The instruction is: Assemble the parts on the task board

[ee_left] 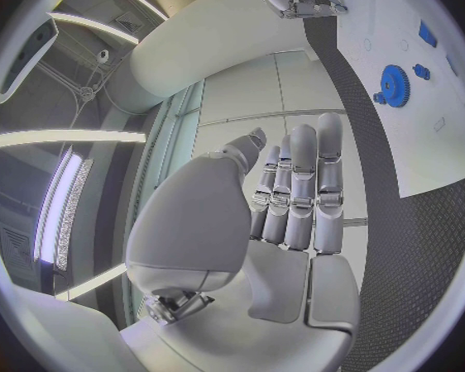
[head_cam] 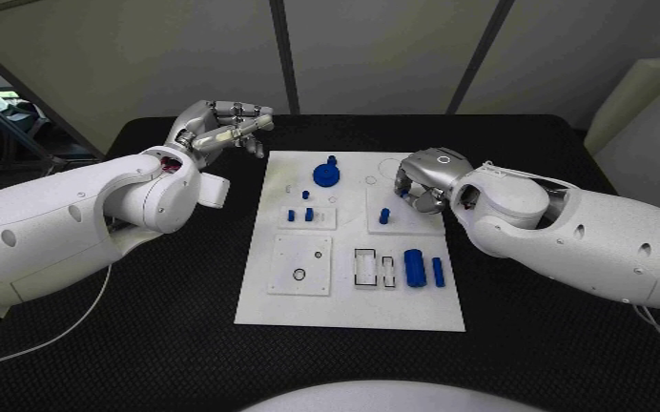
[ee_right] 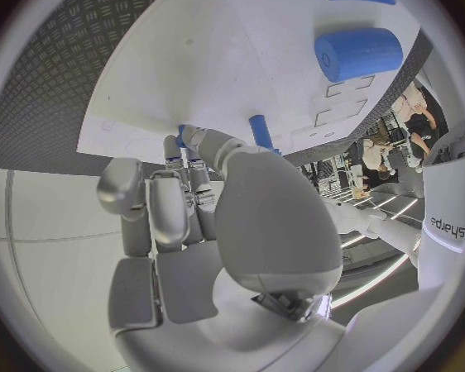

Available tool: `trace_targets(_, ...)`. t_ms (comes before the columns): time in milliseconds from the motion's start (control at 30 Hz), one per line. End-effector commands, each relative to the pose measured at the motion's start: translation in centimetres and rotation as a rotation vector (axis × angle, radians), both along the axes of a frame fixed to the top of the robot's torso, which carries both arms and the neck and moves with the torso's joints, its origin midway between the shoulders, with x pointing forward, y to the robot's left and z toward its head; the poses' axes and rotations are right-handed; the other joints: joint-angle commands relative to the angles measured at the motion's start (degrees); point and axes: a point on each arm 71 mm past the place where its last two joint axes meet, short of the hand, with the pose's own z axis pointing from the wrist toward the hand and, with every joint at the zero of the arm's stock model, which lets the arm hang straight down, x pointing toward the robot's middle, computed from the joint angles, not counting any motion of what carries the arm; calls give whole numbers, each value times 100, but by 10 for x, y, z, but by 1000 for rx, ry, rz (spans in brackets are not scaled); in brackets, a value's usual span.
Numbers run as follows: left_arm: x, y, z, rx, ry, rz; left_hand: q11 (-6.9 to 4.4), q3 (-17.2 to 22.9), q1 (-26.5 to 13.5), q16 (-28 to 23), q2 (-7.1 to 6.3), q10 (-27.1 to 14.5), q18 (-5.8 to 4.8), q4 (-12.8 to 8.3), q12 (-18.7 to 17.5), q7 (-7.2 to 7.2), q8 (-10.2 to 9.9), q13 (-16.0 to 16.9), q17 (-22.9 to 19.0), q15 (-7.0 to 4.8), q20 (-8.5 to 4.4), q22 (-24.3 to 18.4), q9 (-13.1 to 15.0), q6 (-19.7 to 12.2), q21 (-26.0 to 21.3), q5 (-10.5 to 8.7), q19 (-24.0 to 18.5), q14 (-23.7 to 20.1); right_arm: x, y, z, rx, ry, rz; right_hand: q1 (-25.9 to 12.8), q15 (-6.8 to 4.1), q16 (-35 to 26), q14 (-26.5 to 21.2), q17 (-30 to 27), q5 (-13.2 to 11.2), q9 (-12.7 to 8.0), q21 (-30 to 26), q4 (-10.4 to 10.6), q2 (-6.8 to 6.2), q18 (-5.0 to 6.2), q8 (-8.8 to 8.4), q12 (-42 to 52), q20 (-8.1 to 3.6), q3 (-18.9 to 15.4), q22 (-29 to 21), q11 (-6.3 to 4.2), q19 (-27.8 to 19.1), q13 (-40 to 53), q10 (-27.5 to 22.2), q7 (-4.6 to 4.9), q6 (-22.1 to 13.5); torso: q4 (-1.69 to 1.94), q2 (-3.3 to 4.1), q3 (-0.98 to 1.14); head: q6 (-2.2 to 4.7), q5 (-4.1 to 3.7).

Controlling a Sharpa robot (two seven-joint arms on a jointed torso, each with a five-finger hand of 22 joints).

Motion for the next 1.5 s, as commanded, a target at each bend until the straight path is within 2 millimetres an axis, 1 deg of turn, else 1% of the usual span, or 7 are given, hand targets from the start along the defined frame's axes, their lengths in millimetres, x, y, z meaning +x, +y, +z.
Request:
trace_targets(33, 0, -1, 1, -5, 1, -8, 10, -20, 9, -37, 33, -42, -68, -29, 31, 27, 10, 7, -9, 5, 2, -5, -6, -11, -27, 19, -22, -15, -2, -2, 5, 4, -33, -8, -32, -42, 25, 282, 10, -16, 9, 40, -12, 13, -73, 18, 14, -22, 5, 9, -221, 20, 78, 253, -8, 48, 0, -1, -5, 7, -2)
trace_targets(467, 1, 1, 0, -3, 4, -5, 13, -21, 10, -39, 34, -49, -68, -30, 31, 29, 8, 6, -11, 6, 2, -7, -7, -15, -31, 19, -21, -16, -21, 1, 25, 60, -58, 20, -36, -43, 36, 284, 21, -15, 9, 53, -15, 12, -77, 18, 12, -22, 7, 30, -223, 32, 80, 255, -10, 51, 3, 0, -5, 14, 23)
trace_targets(700, 1, -1, 0, -5, 3, -9, 16, -23, 16, -43, 35, -59, -68, -33, 33, 34, 6, 6, -15, 8, 3, -12, -7, -22, -37, 19, -20, -16, -37, 23, 51, 151, -93, 89, -38, -45, 53, 287, 37, -6, 9, 65, -25, 9, -80, 17, 8, -23, 15, 47, -227, 39, 84, 260, -15, 55, 7, 3, -12, 19, 76)
trace_targets(900, 2, -3, -1, -6, 4, -13, 16, -23, 16, -43, 35, -59, -68, -33, 33, 34, 6, 6, -15, 8, 3, -12, -7, -22, -37, 19, -20, -16, -45, 43, 60, 205, -90, 145, -39, -47, 60, 287, 41, 8, 8, 72, -35, 7, -81, 14, 4, -24, 23, 56, -228, 41, 86, 262, -16, 55, 13, -2, -15, 15, 139)
trace_targets(1133, 3, -6, -1, -8, 6, -19, 16, -23, 16, -43, 35, -59, -68, -33, 33, 34, 6, 6, -15, 8, 3, -12, -7, -22, -37, 19, -20, -16, -43, 68, 57, 240, -41, 187, -42, -47, 63, 287, 40, 19, 6, 71, -43, 3, -79, 9, -4, -25, 29, 52, -226, 34, 88, 260, -14, 51, 12, 5, -24, 9, 347)
trace_targets(1300, 4, -8, -2, -9, 8, -20, 19, -24, 20, -46, 38, -68, -68, -36, 35, 39, 4, 6, -18, 10, 4, -16, -8, -28, -42, 19, -18, -16, -41, 88, 51, 252, 1, 226, -49, -46, 63, 285, 31, 34, 3, 69, -51, 7, -77, -2, -16, -25, 39, 45, -222, 23, 90, 252, -8, 40, 9, 13, -13, -41, 550)
trace_targets(1500, 5, -12, -2, -11, 7, -24, 19, -24, 20, -46, 38, -68, -68, -36, 35, 39, 4, 6, -18, 10, 4, -16, -8, -28, -42, 19, -18, -16, -46, 106, 34, 233, 59, 268, -54, -44, 54, 282, 16, 37, 1, 59, -54, 8, -73, -7, -23, -25, 41, 28, -218, 8, 91, 247, -4, 34, 1, 7, -17, -104, 732)
